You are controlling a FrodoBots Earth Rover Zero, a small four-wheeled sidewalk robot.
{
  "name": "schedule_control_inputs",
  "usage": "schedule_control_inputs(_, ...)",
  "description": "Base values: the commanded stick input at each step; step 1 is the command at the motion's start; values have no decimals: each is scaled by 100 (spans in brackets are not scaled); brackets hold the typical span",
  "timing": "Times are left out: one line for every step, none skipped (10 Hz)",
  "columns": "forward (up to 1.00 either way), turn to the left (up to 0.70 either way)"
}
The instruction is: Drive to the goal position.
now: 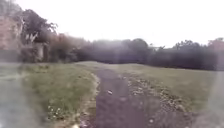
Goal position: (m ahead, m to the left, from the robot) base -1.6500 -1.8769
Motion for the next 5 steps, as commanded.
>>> schedule_control_inputs(85,0)
schedule_control_inputs(85,0)
schedule_control_inputs(85,0)
schedule_control_inputs(85,0)
schedule_control_inputs(85,0)
